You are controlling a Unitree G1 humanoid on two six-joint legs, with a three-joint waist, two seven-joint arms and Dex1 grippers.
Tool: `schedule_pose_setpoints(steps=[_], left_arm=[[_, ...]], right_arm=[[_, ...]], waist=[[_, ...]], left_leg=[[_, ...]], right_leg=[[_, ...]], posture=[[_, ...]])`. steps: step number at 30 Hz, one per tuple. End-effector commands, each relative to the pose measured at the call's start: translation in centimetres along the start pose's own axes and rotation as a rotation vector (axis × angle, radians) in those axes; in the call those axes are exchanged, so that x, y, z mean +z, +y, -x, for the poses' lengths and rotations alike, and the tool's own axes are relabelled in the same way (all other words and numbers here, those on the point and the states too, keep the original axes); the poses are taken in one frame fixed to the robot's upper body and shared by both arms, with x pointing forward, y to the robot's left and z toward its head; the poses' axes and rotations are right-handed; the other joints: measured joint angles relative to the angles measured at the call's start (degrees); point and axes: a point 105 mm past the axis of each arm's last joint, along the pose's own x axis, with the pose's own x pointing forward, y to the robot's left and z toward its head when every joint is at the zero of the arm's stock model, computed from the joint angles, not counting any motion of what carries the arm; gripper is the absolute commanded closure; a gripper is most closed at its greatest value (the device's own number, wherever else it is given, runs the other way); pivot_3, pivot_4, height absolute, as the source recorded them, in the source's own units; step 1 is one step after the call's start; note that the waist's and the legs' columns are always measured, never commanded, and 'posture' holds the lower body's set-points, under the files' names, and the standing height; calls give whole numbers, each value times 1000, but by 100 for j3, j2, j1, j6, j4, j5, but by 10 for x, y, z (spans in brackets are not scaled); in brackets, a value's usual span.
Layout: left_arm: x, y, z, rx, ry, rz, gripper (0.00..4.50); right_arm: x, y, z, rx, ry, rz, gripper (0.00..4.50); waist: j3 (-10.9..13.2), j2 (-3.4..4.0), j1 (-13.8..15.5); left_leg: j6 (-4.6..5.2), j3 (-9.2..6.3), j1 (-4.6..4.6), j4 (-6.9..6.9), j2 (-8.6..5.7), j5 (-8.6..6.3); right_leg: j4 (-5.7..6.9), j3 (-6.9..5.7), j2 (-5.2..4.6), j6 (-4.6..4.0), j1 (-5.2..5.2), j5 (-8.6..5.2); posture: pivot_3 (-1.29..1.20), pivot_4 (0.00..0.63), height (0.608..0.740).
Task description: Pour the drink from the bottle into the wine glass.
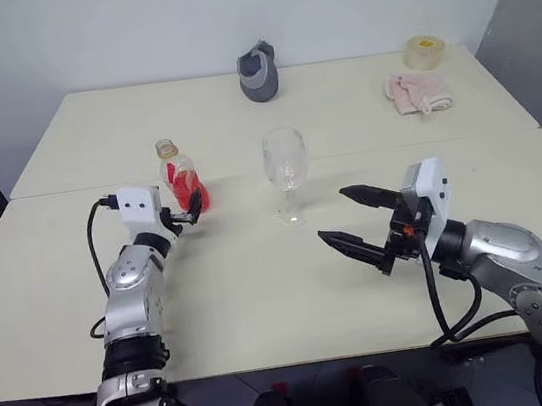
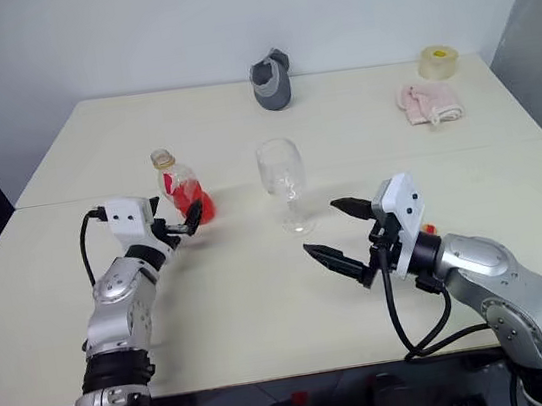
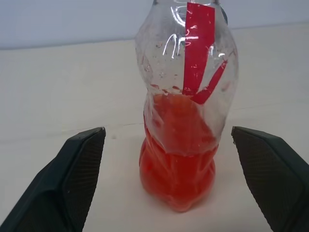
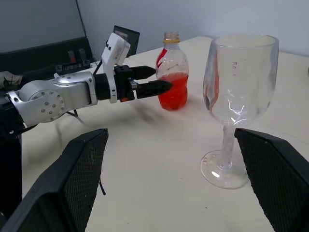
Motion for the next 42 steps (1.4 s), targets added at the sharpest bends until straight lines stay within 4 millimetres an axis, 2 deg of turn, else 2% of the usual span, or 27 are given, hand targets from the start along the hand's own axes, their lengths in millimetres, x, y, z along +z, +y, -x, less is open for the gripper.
schedule_pose_setpoints(steps=[1,16,19,26,29,35,40,42], left_arm=[[12,-2,-9,-14,-53,-27,0],[16,-4,-36,-32,-91,-29,0],[15,-5,-37,-35,-97,-22,648],[12,-6,-36,-39,-100,-13,2826],[11,-6,-36,-39,-102,-14,3460],[16,-11,-36,-78,-107,-42,3604],[34,-32,-38,-227,-118,-110,3604],[50,-42,-41,-307,-140,-193,3604]], right_arm=[[11,4,0,5,-42,29,23],[16,-1,-2,-21,-54,43,23],[16,-1,-2,-25,-53,44,0],[14,-2,0,-31,-44,47,0],[14,-2,0,-29,-45,48,0],[15,-2,-1,-31,-48,54,0],[19,-6,-3,-40,-49,77,0],[25,-10,-5,-49,-60,83,0]], waist=[[0,0,0],[0,-1,-3],[0,-1,-8],[0,-1,-10],[0,-1,-10],[0,-1,-10],[0,-1,-12],[0,-1,-13]], left_leg=[[0,0,0,0,0,0],[0,0,-4,1,-1,0],[0,0,-5,2,-2,0],[0,-1,-6,2,-1,0],[0,-2,-5,2,-1,0],[1,-1,-5,2,-1,0],[0,-3,-15,8,-3,0],[0,-5,-22,13,-3,1]], right_leg=[[0,1,0,0,0,0],[2,-4,0,0,-2,0],[1,-5,0,0,-3,0],[2,-5,0,0,-3,0],[3,-6,0,0,-3,0],[3,-5,0,0,-3,0],[3,-9,0,0,-6,0],[3,-14,0,0,-9,0]], posture=[[0,150,740],[0,150,740],[0,150,740],[0,150,740],[0,150,740],[0,150,740],[0,150,740],[0,150,740]])
